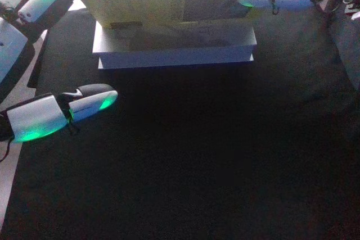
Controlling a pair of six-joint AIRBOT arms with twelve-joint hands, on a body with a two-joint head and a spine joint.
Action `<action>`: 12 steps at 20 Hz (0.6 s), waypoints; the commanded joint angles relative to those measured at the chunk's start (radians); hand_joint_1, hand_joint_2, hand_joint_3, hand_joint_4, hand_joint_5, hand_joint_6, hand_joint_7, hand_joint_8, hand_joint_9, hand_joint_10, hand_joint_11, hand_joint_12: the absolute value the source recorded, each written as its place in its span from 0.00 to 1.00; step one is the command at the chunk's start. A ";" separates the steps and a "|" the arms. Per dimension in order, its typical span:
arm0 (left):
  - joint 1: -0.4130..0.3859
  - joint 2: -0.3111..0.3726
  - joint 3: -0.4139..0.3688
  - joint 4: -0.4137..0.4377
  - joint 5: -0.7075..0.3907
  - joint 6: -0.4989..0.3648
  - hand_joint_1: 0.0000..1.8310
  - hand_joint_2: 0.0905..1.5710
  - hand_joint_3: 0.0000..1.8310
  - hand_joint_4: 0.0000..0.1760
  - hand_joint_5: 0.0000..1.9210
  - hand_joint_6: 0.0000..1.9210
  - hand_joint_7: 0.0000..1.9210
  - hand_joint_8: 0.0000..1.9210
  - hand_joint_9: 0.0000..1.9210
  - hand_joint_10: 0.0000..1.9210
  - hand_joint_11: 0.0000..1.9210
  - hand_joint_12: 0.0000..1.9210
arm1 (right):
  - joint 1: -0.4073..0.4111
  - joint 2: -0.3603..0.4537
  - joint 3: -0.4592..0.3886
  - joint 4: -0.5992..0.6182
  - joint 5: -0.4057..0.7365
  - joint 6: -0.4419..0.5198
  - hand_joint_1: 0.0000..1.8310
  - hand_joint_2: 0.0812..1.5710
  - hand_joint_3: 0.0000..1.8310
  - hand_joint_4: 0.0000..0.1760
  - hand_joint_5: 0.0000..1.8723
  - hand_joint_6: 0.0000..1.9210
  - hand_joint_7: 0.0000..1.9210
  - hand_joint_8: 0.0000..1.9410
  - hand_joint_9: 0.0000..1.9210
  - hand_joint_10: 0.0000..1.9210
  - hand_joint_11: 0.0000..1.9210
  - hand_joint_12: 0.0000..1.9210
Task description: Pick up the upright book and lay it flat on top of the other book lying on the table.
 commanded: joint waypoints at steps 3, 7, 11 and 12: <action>-0.006 0.002 0.005 0.019 -0.125 -0.007 0.26 0.62 0.00 1.00 0.00 0.00 0.00 0.00 0.00 0.00 0.00 0.00 | -0.013 -0.038 0.040 0.001 -0.071 0.006 0.75 0.74 0.00 0.00 0.35 0.60 0.50 0.54 0.42 0.79 0.43 0.87; -0.007 -0.009 0.016 0.020 -0.125 -0.019 0.26 0.61 0.00 1.00 0.00 0.00 0.00 0.00 0.00 0.00 0.00 0.00 | -0.011 -0.081 0.107 0.001 -0.124 0.015 0.75 0.71 0.00 0.00 0.41 0.52 0.56 0.46 0.47 0.74 0.43 0.86; -0.008 -0.017 0.022 0.026 -0.129 -0.035 0.25 0.60 0.00 1.00 0.00 0.00 0.00 0.00 0.00 0.00 0.00 0.00 | 0.006 -0.084 0.132 0.003 -0.157 0.016 0.75 0.73 0.00 0.00 0.37 0.58 0.53 0.52 0.44 0.79 0.41 0.89; -0.008 -0.017 0.022 0.025 -0.132 -0.036 0.25 0.60 0.00 1.00 0.00 0.00 0.00 0.00 0.00 0.00 0.00 0.00 | 0.006 -0.086 0.142 0.004 -0.169 0.016 0.75 0.72 0.00 0.00 0.38 0.56 0.54 0.50 0.45 0.79 0.42 0.90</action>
